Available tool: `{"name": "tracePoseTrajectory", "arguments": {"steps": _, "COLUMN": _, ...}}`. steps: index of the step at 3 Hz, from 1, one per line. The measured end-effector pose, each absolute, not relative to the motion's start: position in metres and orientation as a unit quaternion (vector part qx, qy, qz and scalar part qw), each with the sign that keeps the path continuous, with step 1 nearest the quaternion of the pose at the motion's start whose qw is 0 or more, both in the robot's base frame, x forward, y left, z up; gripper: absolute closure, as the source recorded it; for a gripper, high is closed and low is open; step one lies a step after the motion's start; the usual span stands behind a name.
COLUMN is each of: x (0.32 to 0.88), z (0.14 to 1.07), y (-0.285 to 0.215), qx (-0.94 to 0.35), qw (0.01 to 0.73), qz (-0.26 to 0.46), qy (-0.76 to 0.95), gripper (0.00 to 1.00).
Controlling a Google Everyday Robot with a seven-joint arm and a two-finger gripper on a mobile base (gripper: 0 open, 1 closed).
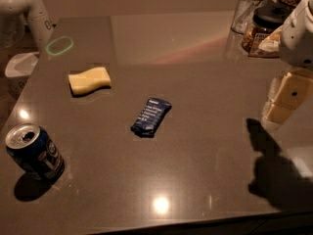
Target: Move rxbar blueberry near sponge
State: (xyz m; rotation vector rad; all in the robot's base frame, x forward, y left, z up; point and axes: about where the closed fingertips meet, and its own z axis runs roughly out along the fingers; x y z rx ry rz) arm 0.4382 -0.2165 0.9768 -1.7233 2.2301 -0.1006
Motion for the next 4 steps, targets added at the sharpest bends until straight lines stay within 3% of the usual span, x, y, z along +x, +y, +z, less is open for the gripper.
{"name": "tracePoseTrajectory", "arguments": {"steps": 4, "x": 0.492, "z": 0.952, "y": -0.164, "qx": -0.681, "qw": 0.159, "qz": -0.002, "qy": 0.715, "gripper": 0.00}}
